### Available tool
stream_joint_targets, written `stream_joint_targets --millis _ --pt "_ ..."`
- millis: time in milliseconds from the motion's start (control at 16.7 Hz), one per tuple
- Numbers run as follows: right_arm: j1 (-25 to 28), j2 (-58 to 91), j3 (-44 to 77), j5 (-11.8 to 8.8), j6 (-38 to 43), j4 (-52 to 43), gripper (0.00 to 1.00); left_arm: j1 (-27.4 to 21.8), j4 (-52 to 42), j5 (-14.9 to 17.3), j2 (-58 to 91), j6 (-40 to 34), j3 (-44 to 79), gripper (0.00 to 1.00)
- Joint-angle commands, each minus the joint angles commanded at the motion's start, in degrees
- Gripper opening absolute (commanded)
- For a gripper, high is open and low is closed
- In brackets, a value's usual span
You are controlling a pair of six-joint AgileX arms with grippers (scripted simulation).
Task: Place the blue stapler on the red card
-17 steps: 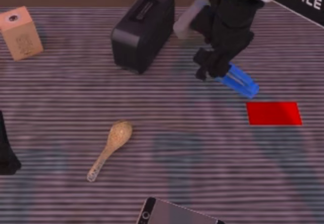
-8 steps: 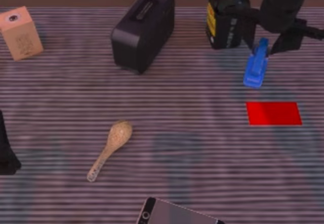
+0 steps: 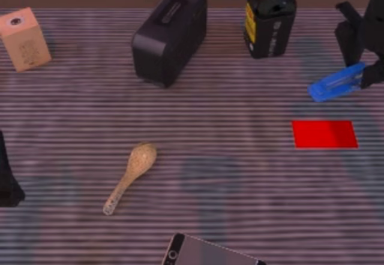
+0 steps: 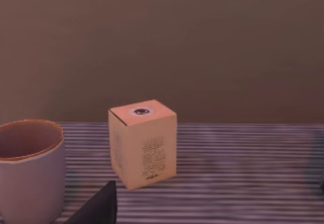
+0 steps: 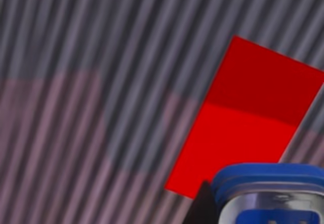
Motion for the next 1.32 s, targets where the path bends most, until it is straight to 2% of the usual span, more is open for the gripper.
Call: stream_joint_targets --millis 180,360,840,1320 --pt "-2.3 -1.6 -2.3 -1.5 10.2 -1.5 0.00 0.0 0.0 0.0 0.0 0.0 0.0 1.00" --pt "-3.7 -2.8 -3.6 -2.5 15.6 -2.4 0.00 0.0 0.0 0.0 0.0 0.0 0.0 1.00" --pt "-3.5 -2.4 -4.4 -2.6 16.4 -1.5 0.00 0.0 0.0 0.0 0.0 0.0 0.0 1.00" --pt "-0.9 3.0 -15.8 -2.6 19.2 15.7 0.00 0.0 0.0 0.0 0.0 0.0 0.0 1.00"
